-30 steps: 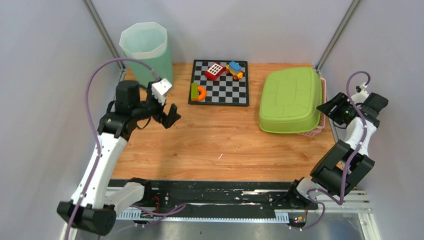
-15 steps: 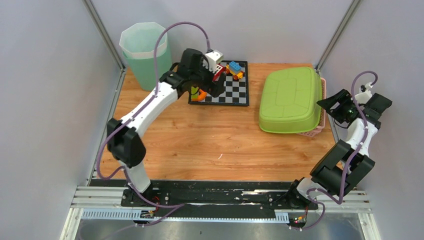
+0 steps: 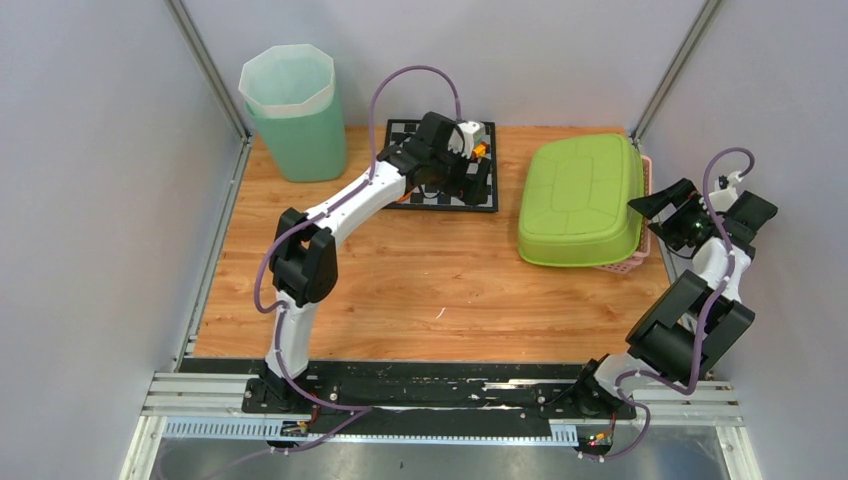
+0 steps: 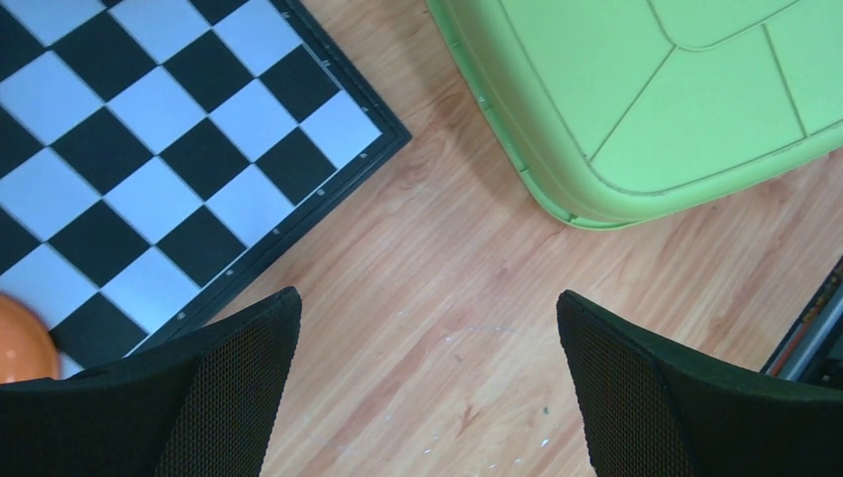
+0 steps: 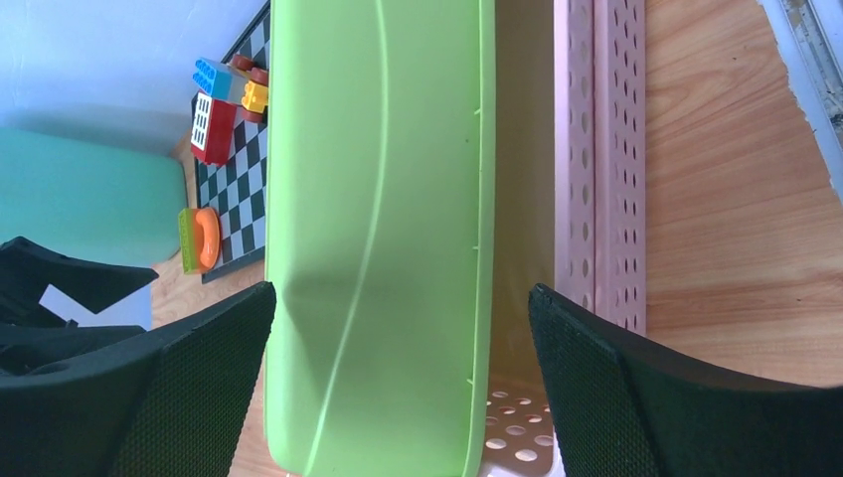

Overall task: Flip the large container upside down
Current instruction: Pick up the container from the container.

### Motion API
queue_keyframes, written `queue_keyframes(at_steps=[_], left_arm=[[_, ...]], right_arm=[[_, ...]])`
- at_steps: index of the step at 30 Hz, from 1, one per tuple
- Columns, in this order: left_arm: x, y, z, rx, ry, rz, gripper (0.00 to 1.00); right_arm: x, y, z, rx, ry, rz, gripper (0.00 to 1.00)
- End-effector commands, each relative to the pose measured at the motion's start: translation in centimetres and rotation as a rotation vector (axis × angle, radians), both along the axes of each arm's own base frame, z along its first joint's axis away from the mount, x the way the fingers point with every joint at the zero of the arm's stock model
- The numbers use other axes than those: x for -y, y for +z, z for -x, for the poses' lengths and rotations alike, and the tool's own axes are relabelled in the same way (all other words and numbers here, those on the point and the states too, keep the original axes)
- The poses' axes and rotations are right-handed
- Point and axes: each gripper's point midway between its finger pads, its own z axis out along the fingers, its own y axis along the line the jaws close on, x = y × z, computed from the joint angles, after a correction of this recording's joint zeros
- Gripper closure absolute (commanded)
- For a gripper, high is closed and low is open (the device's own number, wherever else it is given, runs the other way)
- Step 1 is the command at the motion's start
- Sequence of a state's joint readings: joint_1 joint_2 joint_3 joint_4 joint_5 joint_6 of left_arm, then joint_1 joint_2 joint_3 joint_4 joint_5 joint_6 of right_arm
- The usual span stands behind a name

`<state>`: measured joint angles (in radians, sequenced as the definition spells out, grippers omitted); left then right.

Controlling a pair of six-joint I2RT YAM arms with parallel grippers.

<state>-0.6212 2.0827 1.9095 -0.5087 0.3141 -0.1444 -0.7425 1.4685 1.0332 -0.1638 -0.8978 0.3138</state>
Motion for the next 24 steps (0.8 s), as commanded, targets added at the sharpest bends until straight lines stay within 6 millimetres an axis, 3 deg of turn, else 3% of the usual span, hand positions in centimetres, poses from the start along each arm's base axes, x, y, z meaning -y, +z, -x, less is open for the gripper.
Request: queue_keyframes(at_steps=[1, 9, 24], left_arm=[[3.3, 0.8, 0.7, -0.004, -0.039, 0.062, 0.00], [5.7, -1.4, 0.8, -0.041, -0.068, 0.048, 0.00], [8.4, -5.6, 0.9, -0.098, -0.094, 0.025, 0.00]], right_arm=[[0.2, -0.8, 0.0, 0.008, 0.007, -0.033, 0.00], [0.0, -1.3, -0.3, 0.018, 0.022, -0.060, 0.00], [-1.2, -1.3, -0.6, 0.026, 0.073, -0.095, 0.00]])
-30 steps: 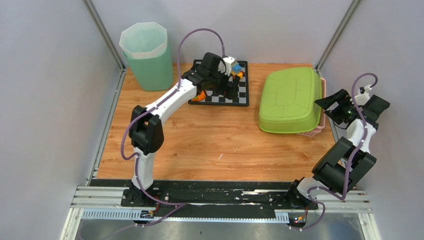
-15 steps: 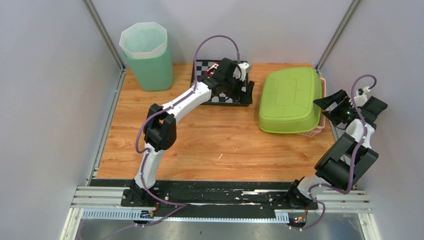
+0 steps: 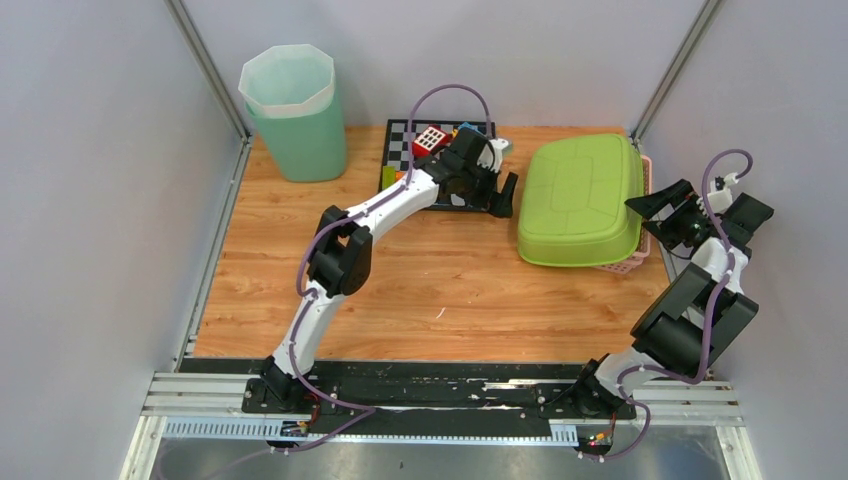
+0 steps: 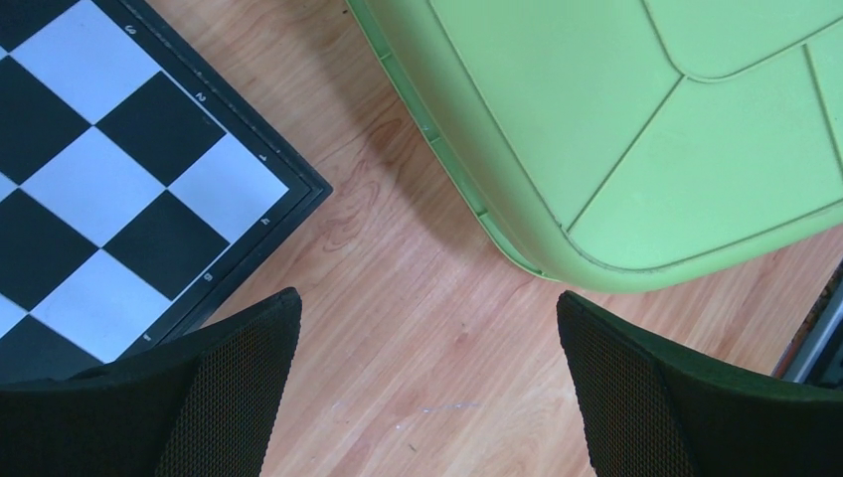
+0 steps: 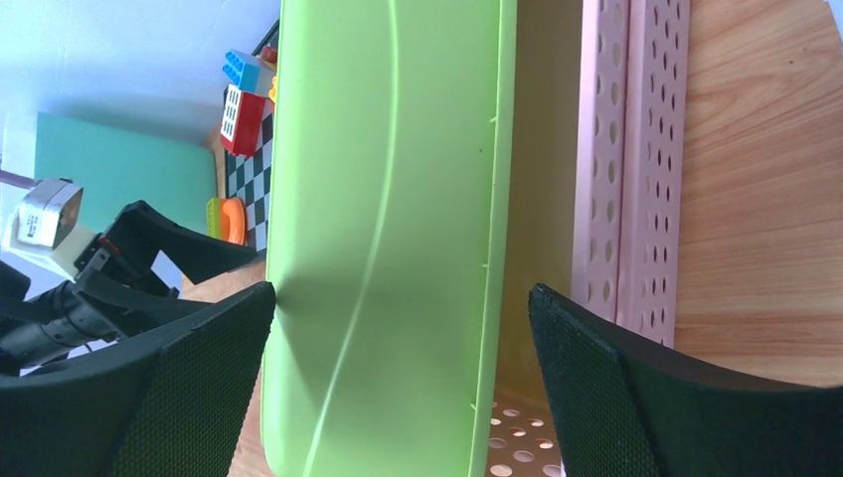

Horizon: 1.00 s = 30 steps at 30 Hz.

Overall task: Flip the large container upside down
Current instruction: Pick up the container from the container.

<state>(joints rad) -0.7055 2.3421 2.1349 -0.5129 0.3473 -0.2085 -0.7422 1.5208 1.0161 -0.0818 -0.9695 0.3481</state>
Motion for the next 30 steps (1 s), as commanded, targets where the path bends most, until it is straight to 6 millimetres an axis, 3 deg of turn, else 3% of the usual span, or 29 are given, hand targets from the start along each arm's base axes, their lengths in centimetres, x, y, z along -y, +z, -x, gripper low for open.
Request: queue_keyframes(at_steps=[1, 18, 30], left_arm=[[1.5, -0.7, 0.6, -0.014, -0.025, 0.005, 0.00], [2.7, -3.6, 1.3, -0.059, -0.051, -0.018, 0.00], [3.5, -4.5, 2.4, -0.069, -0.076, -0.036, 0.00]], right_arm=[[-0.9, -0.6, 0.2, -0.005, 0.034, -0.042, 0.00], [-3.4, 0.2, 0.0, 0.013, 0.122, -0.093, 0.00], [-5.9, 3.0, 0.2, 0.082, 0.218, -0.086, 0.00]])
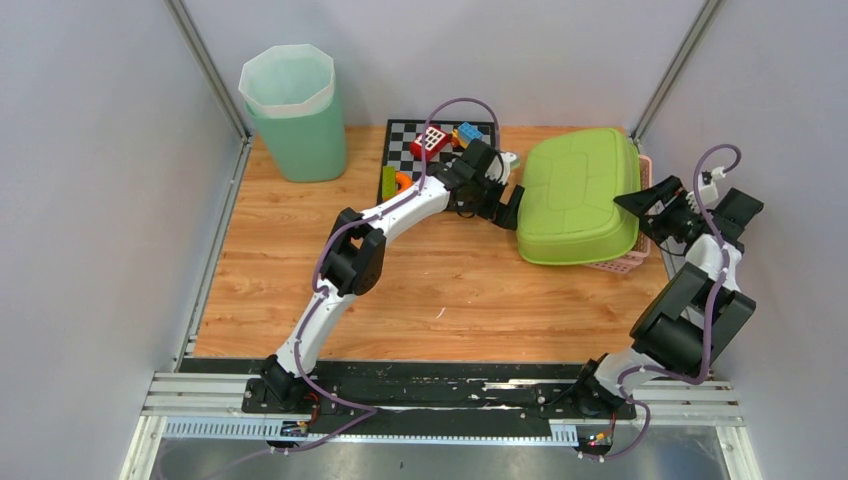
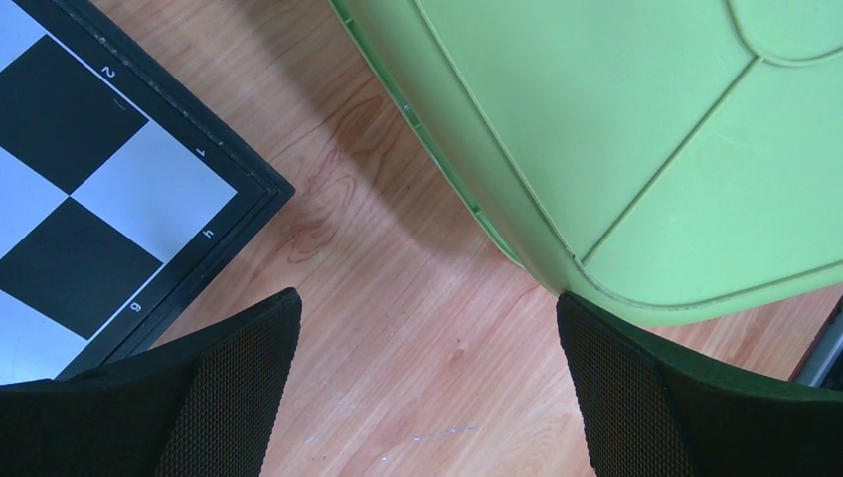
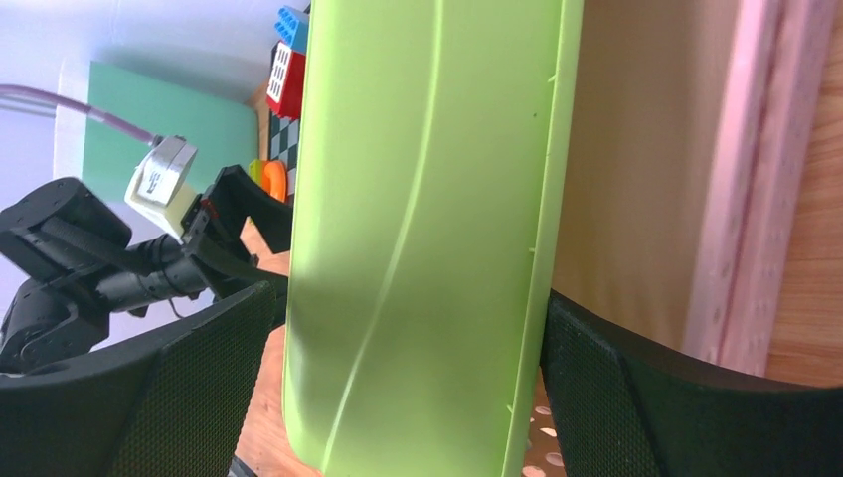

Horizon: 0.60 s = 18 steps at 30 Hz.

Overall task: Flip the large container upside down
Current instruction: Pick up the container from the container.

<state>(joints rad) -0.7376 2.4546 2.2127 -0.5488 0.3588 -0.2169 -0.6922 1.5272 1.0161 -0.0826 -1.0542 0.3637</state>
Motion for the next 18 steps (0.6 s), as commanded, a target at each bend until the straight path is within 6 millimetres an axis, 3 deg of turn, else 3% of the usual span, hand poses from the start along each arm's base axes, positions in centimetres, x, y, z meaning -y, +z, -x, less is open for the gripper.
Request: queue_keyframes(at_steps=[1, 9, 18], left_arm=[[1.6, -0.5, 1.3, -0.006, -0.041, 0.003, 0.00], [1.4, 0.0, 1.5, 0.002, -0.043, -0.001, 0.00], [1.0, 1.4, 1.6, 0.026, -0.045, -0.001, 0.00]], right_arm=[[-3.0, 2.5, 0.6, 0.065, 0.115, -0.031, 0.00], [-4.7, 4.0, 1.2, 0.103, 0.168, -0.029, 0.01], [-6.2, 6.2, 2.6, 0.151, 0.224, -0.041, 0.08]])
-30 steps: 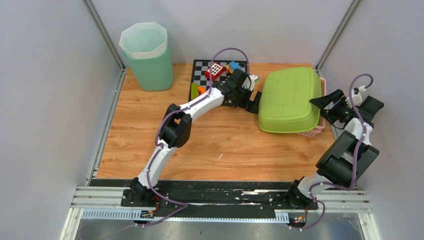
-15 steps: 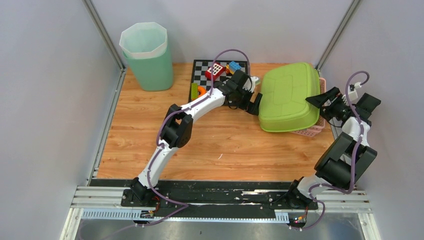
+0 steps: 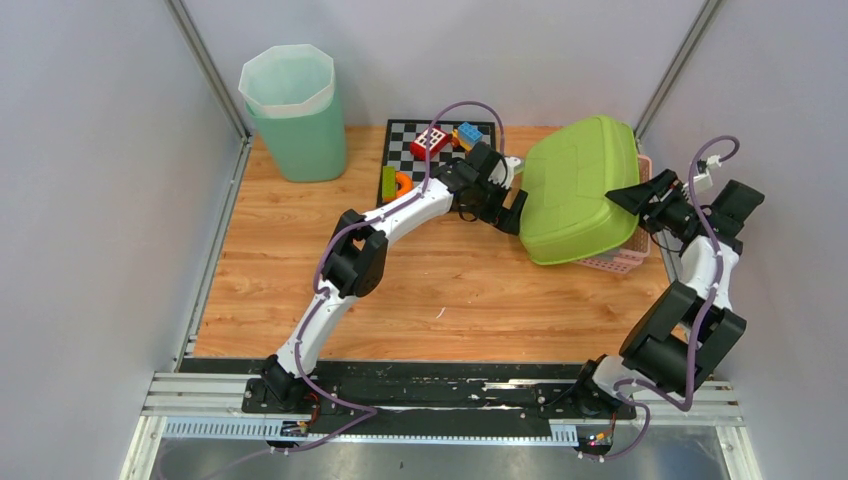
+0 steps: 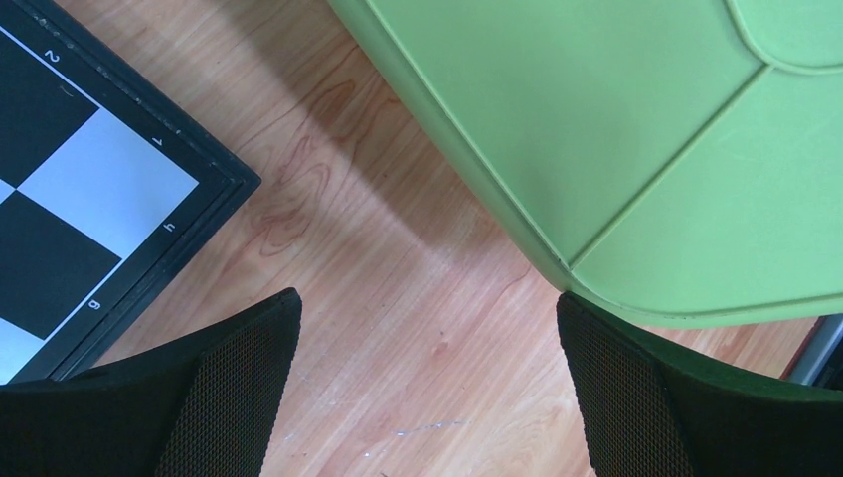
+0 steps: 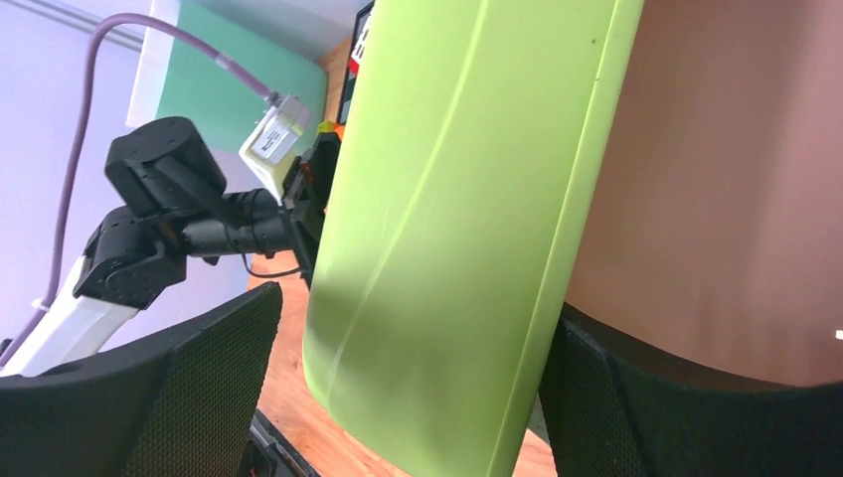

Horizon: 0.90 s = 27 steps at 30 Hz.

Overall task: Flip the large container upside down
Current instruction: Pick up the container from the container.

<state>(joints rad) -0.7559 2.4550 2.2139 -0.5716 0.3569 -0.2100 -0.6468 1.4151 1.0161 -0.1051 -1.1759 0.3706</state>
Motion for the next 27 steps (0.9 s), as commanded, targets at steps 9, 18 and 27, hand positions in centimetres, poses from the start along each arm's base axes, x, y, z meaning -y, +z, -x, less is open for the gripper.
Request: queue_keyframes(at_steps=[9, 18, 27], left_arm=[[0.4, 2.6, 0.5, 0.050, -0.020, 0.019, 0.00], [0.2, 3.2, 0.6, 0.058, -0.018, 0.020, 0.00], [0.0, 4.3, 0.4, 0.085, -0.016, 0.024, 0.00]], right_arm=[[-3.6, 2.6, 2.0, 0.044, 0.151, -0.073, 0.23], [-4.7, 4.1, 1.7, 0.093, 0.216, -0.129, 0.32], [-7.0, 4.7, 1.4, 0.102, 0.266, -0.133, 0.48]])
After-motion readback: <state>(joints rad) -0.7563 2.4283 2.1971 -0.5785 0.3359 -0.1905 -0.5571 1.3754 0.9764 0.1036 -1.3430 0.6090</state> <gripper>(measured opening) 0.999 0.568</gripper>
